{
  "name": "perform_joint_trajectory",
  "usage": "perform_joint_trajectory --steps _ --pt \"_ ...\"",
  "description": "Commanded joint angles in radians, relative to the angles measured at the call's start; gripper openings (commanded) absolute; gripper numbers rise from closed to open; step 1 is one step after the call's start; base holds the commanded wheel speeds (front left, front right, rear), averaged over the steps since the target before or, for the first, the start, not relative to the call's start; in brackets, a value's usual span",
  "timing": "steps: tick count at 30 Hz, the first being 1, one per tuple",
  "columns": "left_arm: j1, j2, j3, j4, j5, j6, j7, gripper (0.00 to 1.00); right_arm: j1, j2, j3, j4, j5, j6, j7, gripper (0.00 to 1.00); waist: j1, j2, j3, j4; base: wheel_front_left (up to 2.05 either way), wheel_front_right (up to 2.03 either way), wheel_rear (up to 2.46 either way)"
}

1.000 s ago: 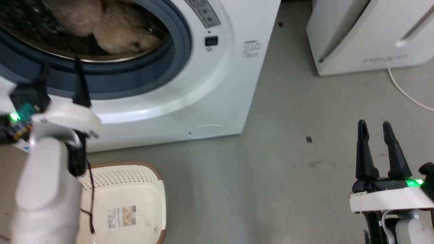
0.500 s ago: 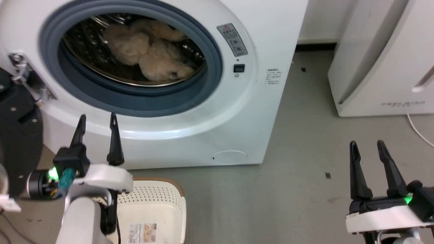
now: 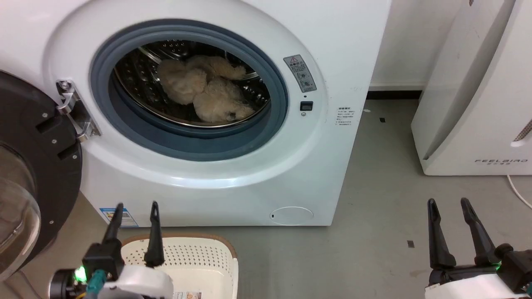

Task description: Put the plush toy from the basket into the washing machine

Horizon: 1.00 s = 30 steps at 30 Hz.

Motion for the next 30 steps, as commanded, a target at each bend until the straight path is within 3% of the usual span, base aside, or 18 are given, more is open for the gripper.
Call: perform_joint_trajectory --steps 1,12,13,30 --pt "0.014 -0.002 0.000 -0.005 0.006 -0.005 -0.004 1.00 0.013 0.000 -0.001 0.003 -0.009 -0.001 -0.005 1.00 0.0002 0.0000 -0.003 0.002 0.00 0.00 0.00" --pt "0.056 -0.022 -0.005 0.010 0.011 -0.012 -0.004 1.00 0.039 0.000 -0.005 0.022 -0.009 -0.001 -0.005 1.00 0.0002 0.0000 -0.020 0.020 0.00 0.00 0.00" --pt "0.048 -0.019 -0.005 0.010 0.010 -0.007 0.000 0.00 0.028 0.000 -0.005 0.018 -0.002 0.000 0.000 0.00 0.0002 0.0000 -0.021 0.020 0.00 0.00 0.00" --pt "0.048 -0.021 -0.011 -0.011 0.019 -0.008 0.031 0.00 0.020 0.000 0.003 0.015 -0.023 0.000 0.030 0.00 0.0002 0.0000 -0.020 0.018 0.00 0.00 0.00"
